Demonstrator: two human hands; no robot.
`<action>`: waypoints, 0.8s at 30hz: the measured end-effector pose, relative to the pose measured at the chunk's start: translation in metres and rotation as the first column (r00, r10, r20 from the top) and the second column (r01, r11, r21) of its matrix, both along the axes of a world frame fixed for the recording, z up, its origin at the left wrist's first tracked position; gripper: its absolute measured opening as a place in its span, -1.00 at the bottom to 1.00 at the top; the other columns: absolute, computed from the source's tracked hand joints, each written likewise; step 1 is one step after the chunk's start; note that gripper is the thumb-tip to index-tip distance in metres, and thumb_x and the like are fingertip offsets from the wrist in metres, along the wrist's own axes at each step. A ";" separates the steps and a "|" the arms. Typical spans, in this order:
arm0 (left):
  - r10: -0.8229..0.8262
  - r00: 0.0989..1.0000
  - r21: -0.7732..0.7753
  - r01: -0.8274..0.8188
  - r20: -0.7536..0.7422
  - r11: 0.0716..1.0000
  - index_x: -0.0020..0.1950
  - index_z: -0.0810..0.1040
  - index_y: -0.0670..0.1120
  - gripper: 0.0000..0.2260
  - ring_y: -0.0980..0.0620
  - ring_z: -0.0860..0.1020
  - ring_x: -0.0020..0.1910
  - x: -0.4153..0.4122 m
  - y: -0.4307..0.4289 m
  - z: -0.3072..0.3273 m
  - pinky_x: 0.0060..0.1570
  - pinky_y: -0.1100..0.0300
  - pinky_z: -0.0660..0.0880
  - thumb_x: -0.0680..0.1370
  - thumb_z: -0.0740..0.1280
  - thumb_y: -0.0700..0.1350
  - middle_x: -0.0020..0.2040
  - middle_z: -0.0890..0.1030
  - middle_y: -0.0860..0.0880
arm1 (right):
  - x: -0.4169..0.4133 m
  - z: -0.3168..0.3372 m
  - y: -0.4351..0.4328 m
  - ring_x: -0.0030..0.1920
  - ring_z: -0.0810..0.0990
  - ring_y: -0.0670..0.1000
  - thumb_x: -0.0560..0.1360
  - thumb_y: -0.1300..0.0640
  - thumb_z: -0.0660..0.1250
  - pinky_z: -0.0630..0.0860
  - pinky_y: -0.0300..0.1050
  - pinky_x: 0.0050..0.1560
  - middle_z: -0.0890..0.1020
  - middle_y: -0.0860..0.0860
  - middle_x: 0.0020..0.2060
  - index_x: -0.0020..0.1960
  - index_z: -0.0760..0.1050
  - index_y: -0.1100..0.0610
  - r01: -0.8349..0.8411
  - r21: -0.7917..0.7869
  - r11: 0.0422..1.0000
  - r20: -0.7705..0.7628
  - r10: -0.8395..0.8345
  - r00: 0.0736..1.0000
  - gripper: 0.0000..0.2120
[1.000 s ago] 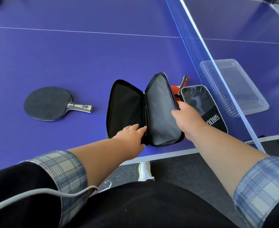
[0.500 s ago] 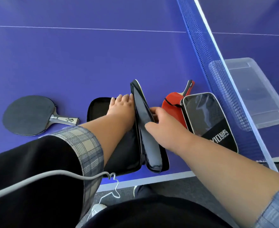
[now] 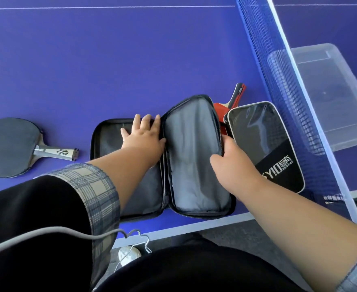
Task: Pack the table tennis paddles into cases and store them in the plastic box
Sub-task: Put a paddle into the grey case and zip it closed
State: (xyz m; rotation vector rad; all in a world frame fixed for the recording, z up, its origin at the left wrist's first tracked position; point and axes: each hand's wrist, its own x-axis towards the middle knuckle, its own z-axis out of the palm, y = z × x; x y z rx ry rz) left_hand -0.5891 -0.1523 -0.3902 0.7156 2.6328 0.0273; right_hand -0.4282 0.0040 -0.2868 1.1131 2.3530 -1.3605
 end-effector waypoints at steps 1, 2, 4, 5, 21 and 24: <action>-0.001 1.000 -0.007 0.001 -0.002 1.000 0.58 -0.20 0.10 -0.38 -0.11 -0.18 0.56 0.001 0.000 -0.002 0.37 -0.40 0.04 0.62 0.02 0.22 0.60 -0.05 0.00 | 0.004 -0.008 0.006 -0.17 0.60 -0.10 0.54 0.21 0.18 0.46 -0.19 -0.26 0.62 -0.13 0.01 0.42 0.31 -0.14 0.027 0.026 0.999 0.008 -0.027 1.000 -0.50; -0.001 1.000 -0.010 0.001 -0.004 1.000 0.57 -0.23 0.15 -0.40 -0.12 -0.19 0.56 0.002 0.000 -0.005 0.36 -0.42 0.04 0.62 0.00 0.21 0.60 -0.07 0.00 | 0.008 -0.016 0.010 -0.16 0.60 -0.11 0.56 0.21 0.20 0.48 -0.20 -0.23 0.59 -0.13 0.06 0.52 0.19 -0.15 0.035 0.056 0.998 0.015 -0.036 0.999 -0.42; 0.006 1.000 -0.018 -0.006 -0.009 1.000 0.53 -0.26 0.25 -0.45 -0.14 -0.20 0.55 0.005 -0.001 -0.008 0.33 -0.46 0.04 0.63 -0.02 0.18 0.60 -0.10 -0.01 | 0.012 -0.031 0.018 -0.10 0.63 -0.03 0.59 0.20 0.24 0.56 -0.11 -0.05 0.51 -0.07 0.26 0.61 -0.06 -0.18 -0.011 0.125 0.992 0.030 0.007 1.000 -0.25; 0.012 1.000 -0.021 -0.013 -0.010 1.000 0.51 -0.25 0.29 -0.47 -0.16 -0.20 0.55 0.006 -0.001 -0.009 0.32 -0.47 0.04 0.64 -0.02 0.17 0.60 -0.11 -0.02 | 0.012 -0.037 0.020 0.03 0.64 0.02 0.59 0.21 0.26 0.56 -0.04 0.11 0.41 -0.02 0.42 0.62 -0.12 -0.17 -0.041 0.158 0.987 0.040 0.035 0.999 -0.21; -0.127 0.985 0.021 0.126 0.119 0.992 0.57 -0.06 0.25 -0.46 -0.08 -0.14 0.57 0.024 -0.008 0.017 0.49 -0.15 0.03 0.62 0.05 0.22 0.61 -0.15 0.03 | -0.017 -0.065 0.002 0.61 -0.05 0.19 0.58 -0.21 0.23 -0.09 0.35 0.53 0.02 0.11 0.63 0.61 0.11 -0.01 -0.767 0.451 0.456 0.431 0.642 0.635 -0.31; -0.080 0.991 0.069 0.073 0.103 0.995 0.57 0.03 0.21 -0.46 -0.08 -0.06 0.57 0.020 -0.024 0.028 0.48 -0.08 0.02 0.62 0.08 0.21 0.61 -0.06 0.00 | -0.040 -0.059 -0.010 0.60 -0.01 0.20 0.57 -0.19 0.25 -0.08 0.35 0.52 0.09 0.11 0.62 0.55 0.24 0.00 -0.751 0.485 0.447 0.384 0.663 0.643 -0.38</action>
